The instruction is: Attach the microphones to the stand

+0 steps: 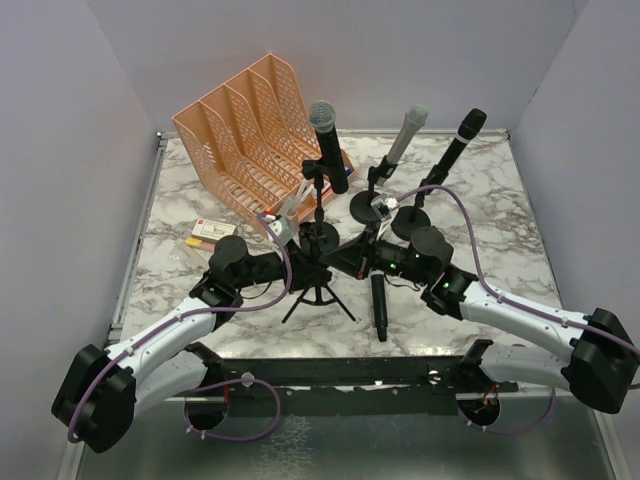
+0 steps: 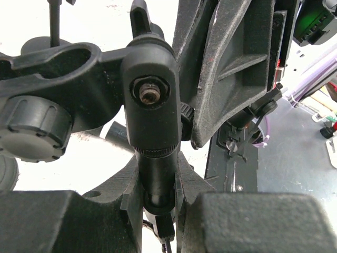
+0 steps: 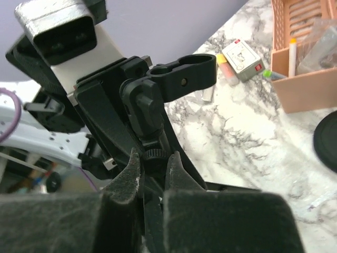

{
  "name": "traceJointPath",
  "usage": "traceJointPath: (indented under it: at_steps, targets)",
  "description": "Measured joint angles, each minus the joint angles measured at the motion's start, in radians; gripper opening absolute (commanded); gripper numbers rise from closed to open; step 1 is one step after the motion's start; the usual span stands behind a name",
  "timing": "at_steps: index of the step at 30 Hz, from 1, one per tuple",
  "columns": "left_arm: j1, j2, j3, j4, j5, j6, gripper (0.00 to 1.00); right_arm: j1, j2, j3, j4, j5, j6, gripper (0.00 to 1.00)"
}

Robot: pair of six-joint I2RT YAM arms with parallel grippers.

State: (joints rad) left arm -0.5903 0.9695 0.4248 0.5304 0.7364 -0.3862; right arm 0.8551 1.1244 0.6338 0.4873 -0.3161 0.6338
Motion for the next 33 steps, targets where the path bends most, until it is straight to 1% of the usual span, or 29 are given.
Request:
traceJointPath:
  at_steps: [4, 7, 11, 12, 14, 15, 16, 17, 18, 19, 22, 27, 29, 33]
  targets:
    - [-0.001, 0.0, 0.005, -0.002, 0.021, -0.024, 0.0, -0.002, -0.021, 0.005, -0.017, -0.043, -0.163, 0.01]
    - [-0.003, 0.0, 0.016, -0.001, 0.042, -0.051, 0.0, -0.001, -0.046, 0.021, -0.052, -0.088, -0.356, 0.01]
    - [-0.003, 0.001, 0.038, -0.002, 0.078, -0.087, 0.0, 0.002, -0.056, 0.1, -0.177, -0.138, -0.672, 0.02]
    - [-0.001, 0.002, 0.043, -0.002, 0.084, -0.091, 0.0, 0.004, -0.051, 0.129, -0.219, -0.139, -0.729, 0.08]
    - [0.007, 0.004, 0.056, 0.0, 0.086, -0.099, 0.0, 0.006, -0.04, 0.182, -0.294, -0.137, -0.803, 0.34]
    - [0.008, 0.005, 0.059, 0.002, 0.085, -0.1, 0.0, 0.007, -0.037, 0.202, -0.322, -0.132, -0.816, 0.49]
    - [0.008, 0.006, 0.06, 0.005, 0.085, -0.1, 0.0, 0.009, -0.036, 0.213, -0.343, -0.13, -0.817, 0.59]
    - [0.007, 0.007, 0.061, 0.004, 0.091, -0.098, 0.0, 0.011, -0.037, 0.216, -0.352, -0.124, -0.805, 0.65]
    - [0.004, 0.007, 0.061, 0.001, 0.099, -0.095, 0.0, 0.013, -0.042, 0.216, -0.36, -0.115, -0.789, 0.69]
    - [0.002, 0.007, 0.061, 0.001, 0.105, -0.091, 0.0, 0.012, -0.05, 0.215, -0.367, -0.104, -0.764, 0.71]
    - [-0.002, 0.012, 0.061, 0.001, 0.11, -0.074, 0.0, 0.007, -0.098, 0.193, -0.368, -0.068, -0.64, 0.72]
    - [-0.002, 0.031, 0.061, 0.001, 0.11, -0.048, 0.0, 0.007, -0.188, 0.17, -0.369, 0.03, -0.352, 0.7]
    - [-0.002, 0.035, 0.061, 0.0, 0.109, -0.042, 0.0, 0.007, -0.195, 0.17, -0.369, 0.053, -0.245, 0.67]
    - [-0.002, 0.036, 0.062, 0.0, 0.109, -0.035, 0.0, 0.007, -0.16, 0.17, -0.369, 0.052, -0.108, 0.64]
